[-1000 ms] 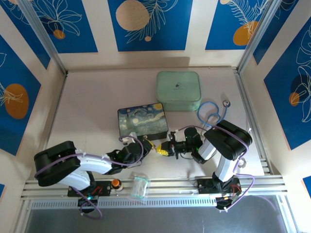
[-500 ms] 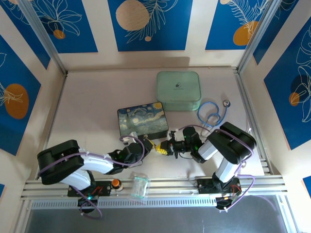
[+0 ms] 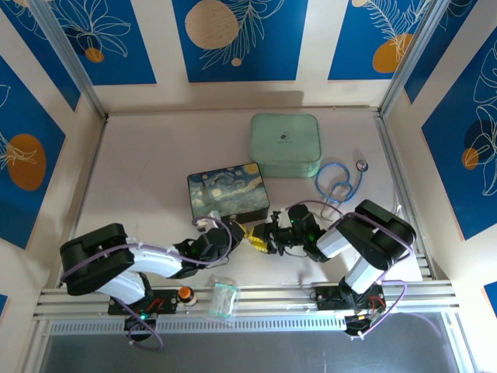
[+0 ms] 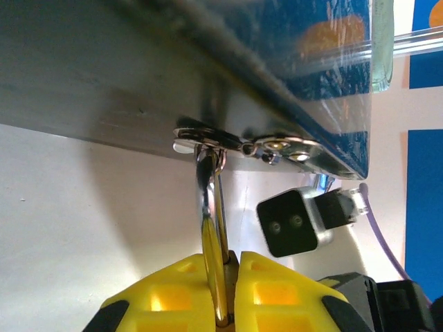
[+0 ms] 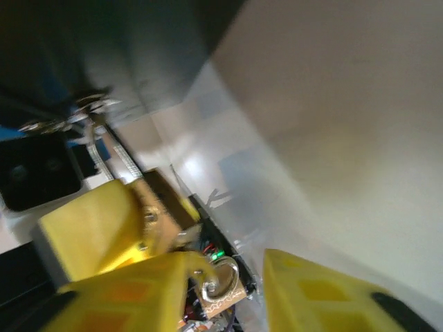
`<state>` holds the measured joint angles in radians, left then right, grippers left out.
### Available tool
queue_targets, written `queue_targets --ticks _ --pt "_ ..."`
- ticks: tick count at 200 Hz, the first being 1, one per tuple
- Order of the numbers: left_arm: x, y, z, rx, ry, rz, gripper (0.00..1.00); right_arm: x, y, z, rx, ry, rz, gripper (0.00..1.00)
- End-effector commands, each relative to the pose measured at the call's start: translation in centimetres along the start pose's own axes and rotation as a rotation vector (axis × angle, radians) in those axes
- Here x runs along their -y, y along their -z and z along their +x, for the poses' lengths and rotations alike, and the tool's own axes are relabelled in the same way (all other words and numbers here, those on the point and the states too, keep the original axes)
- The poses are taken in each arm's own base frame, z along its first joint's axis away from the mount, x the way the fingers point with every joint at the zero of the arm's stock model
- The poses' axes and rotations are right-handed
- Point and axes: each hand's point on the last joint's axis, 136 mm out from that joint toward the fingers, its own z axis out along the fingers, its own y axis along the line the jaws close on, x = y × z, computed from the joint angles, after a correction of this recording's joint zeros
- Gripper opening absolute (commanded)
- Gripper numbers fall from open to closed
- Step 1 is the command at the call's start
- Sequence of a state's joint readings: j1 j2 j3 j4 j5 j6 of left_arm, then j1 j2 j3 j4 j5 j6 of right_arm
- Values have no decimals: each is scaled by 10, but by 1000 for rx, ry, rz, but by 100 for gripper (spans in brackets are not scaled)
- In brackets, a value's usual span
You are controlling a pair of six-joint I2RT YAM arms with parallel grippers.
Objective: Unlock the padlock with the key
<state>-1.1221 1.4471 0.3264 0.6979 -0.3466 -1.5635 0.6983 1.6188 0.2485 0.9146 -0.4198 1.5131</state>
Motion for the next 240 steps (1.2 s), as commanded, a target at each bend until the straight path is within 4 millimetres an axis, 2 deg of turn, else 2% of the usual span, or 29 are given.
queue_targets --ticks 1,21,40,64,83,98,113,135,162,195,240 --pt "26 5 19 -107 73 59 0 11 5 -2 44 68 91 51" --pt "18 7 12 -86 66 33 0 28 19 -1 78 119 204 53" --pt "15 9 8 -77 53 18 0 33 30 2 84 216 291 52" --pt "15 10 6 -75 49 15 0 26 44 2 135 484 434 49" --pt "16 11 6 -84 42 13 0 15 56 -4 222 762 537 41" --pt "18 12 8 -96 37 13 0 1 59 -5 281 973 557 42" --pt "22 13 9 -111 33 22 0 -10 53 0 281 1171 519 48" --pt "29 15 11 -127 -2 19 0 -12 45 2 227 1287 573 54" --pt "33 19 10 -131 -25 14 0 -17 25 11 197 1484 570 47" --pt "33 21 10 -140 -29 10 0 -30 9 19 193 1555 510 32" --pt "35 18 14 -155 -2 28 0 -34 -4 26 185 1634 502 34"
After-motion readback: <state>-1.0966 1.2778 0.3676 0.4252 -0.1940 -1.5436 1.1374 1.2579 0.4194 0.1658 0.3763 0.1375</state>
